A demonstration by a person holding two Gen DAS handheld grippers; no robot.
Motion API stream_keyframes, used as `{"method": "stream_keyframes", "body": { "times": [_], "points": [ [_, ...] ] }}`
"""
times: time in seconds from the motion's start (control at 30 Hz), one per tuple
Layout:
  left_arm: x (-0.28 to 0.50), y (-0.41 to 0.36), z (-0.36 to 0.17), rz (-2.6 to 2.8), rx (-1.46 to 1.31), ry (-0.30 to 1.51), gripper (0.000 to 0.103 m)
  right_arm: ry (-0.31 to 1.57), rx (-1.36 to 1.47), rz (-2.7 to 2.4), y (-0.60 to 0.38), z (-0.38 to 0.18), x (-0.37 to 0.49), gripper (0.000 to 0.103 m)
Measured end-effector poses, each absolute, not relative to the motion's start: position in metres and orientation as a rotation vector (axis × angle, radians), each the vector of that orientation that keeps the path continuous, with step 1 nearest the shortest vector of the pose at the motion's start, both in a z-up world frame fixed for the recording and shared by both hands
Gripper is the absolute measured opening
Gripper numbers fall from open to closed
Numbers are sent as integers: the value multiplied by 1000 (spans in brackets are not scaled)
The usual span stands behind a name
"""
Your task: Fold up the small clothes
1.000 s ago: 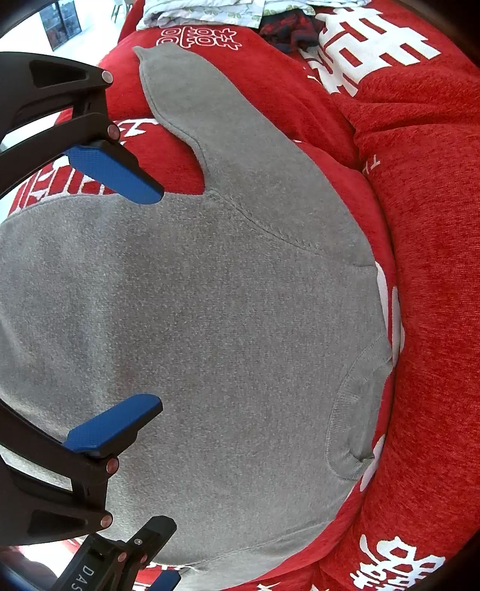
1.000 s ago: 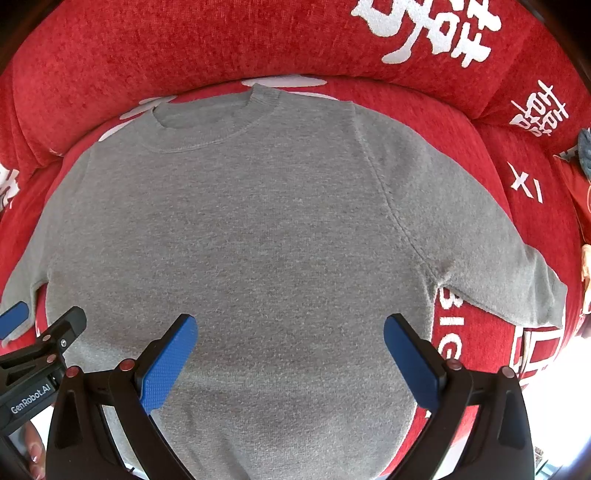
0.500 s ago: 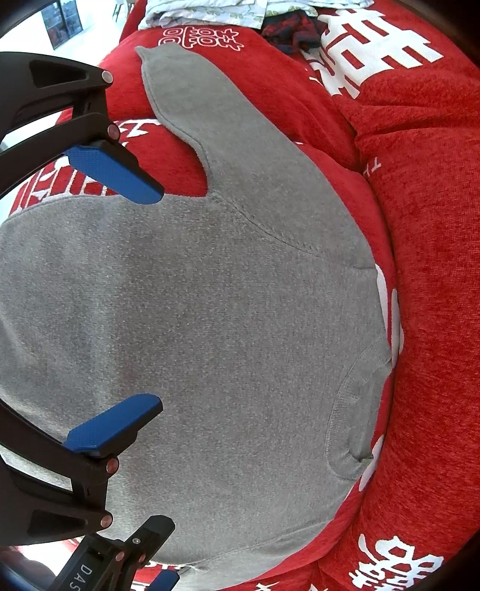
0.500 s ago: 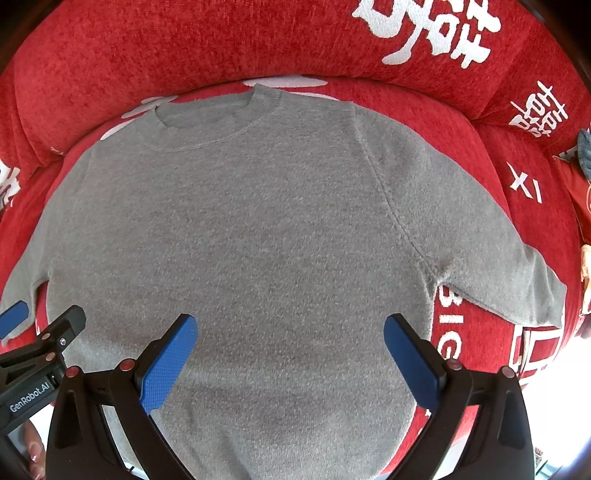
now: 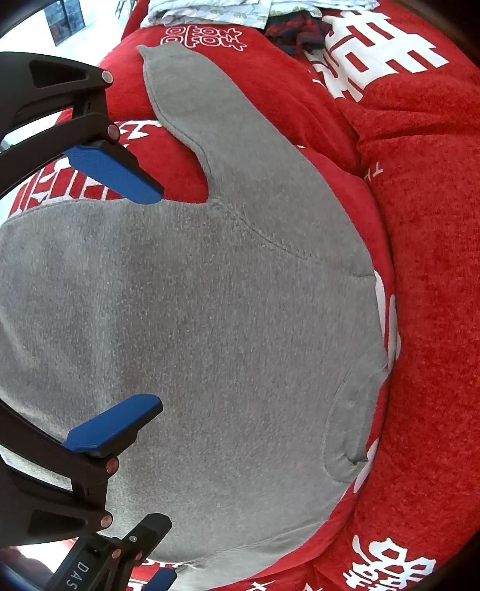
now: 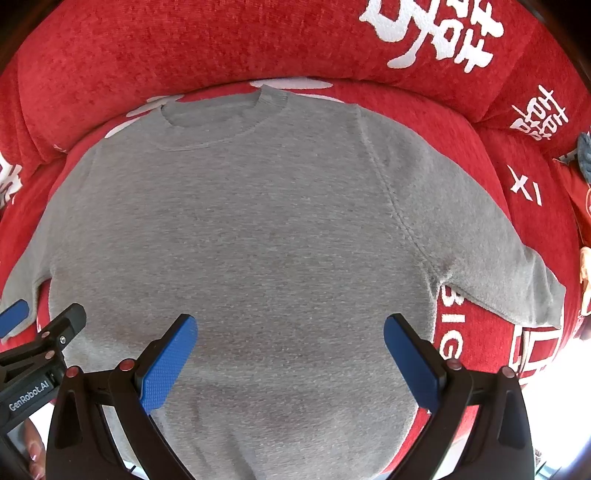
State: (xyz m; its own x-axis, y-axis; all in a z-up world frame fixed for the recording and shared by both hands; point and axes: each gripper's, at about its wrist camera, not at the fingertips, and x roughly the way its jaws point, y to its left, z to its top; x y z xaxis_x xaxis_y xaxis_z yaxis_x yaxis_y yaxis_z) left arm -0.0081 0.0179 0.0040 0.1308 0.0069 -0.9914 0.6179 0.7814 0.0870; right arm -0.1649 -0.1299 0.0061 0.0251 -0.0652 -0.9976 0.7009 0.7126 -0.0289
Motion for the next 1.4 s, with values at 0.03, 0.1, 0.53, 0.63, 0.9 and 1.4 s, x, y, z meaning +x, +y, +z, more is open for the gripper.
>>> {"method": "stream_keyframes", "body": {
  "times": [0.03,0.1,0.53,0.63,0.9,1.4],
  "points": [
    [-8,19,4,-478,555,1384,103,1437,560,-642,-129,7,-164,101],
    [-6,20,4,-480,551,1388,103,1438,556,-643,-126,8,-161,101],
    [0,28,3,-486,540,1385,103,1436,571,-638,-116,8,-152,101],
    [4,34,3,-486,525,1385,103,1419,586,-625,-114,10,-153,101],
    [23,71,2,-470,405,1405,103,1385,593,-542,-97,13,-143,101],
    [108,306,-37,-236,-378,1404,103,1386,529,-304,-9,8,-81,101]
  ]
}}
